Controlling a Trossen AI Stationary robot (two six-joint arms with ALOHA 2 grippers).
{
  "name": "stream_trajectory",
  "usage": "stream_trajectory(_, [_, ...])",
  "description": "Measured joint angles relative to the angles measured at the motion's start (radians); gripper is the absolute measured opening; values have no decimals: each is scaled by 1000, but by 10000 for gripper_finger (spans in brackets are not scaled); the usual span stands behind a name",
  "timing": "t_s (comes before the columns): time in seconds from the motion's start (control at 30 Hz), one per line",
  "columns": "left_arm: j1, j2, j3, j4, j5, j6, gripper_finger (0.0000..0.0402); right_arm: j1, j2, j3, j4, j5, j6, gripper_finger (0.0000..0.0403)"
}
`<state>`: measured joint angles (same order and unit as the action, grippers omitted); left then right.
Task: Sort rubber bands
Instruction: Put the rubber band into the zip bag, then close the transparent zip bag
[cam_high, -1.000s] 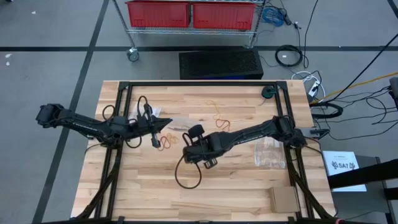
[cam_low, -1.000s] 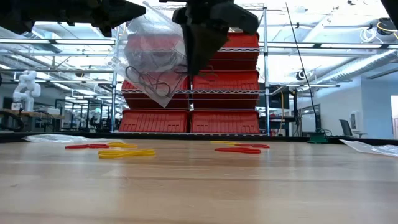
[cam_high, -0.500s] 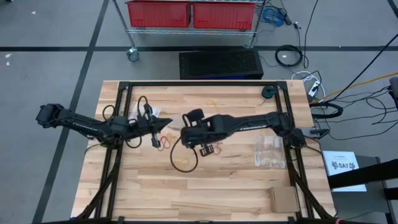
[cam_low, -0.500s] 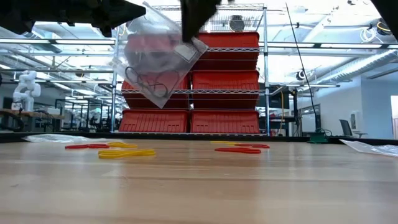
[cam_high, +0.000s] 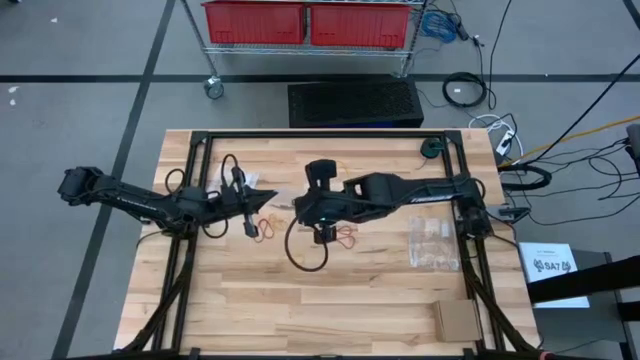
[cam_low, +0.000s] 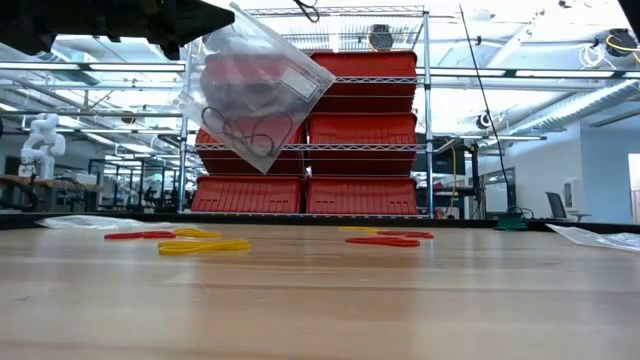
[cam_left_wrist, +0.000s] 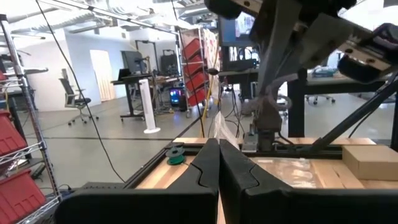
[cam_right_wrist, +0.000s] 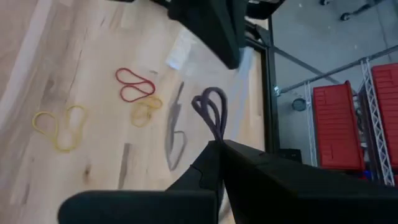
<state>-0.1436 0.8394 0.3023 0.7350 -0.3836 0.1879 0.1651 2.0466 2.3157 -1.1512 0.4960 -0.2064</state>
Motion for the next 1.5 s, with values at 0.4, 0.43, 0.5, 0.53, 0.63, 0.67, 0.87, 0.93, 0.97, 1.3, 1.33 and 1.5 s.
stream_trajectory(0.4, [0,0,0,4,0,-1,0,-75,69,-1,58,-90,85,0])
stream_trajectory(0.43, [0,0,0,5,0,-1,0,-77,77,-2,57,-106,90,0])
stream_trajectory(0.5, [0,0,0,5,0,-1,0,-81,86,-1,79,-128,96,0])
stream_trajectory(0.53, [0,0,0,6,0,-1,0,-81,88,-1,74,-137,109,0])
stream_trajectory(0.63, [0,0,0,8,0,-1,0,-89,100,0,80,-142,149,0])
stream_trajectory(0.67, [0,0,0,7,0,-1,0,-94,102,-1,77,-145,164,0])
stream_trajectory(0.87, [0,0,0,10,4,-1,0,-125,110,-1,131,-159,210,20])
stream_trajectory(0.93, [0,0,0,10,7,-1,0,-127,110,-1,159,-163,210,38])
stream_trajectory(0.97, [0,0,0,9,8,-1,0,-128,110,-1,168,-165,210,48])
stream_trajectory(1.3, [0,0,0,8,8,-1,0,-124,108,-1,158,-262,222,149])
stream_trajectory(1.33, [0,0,0,8,8,-1,0,-124,107,-1,148,-262,222,152])
stream_trajectory(1.5, [0,0,0,5,8,1,0,-116,74,0,15,-260,248,149])
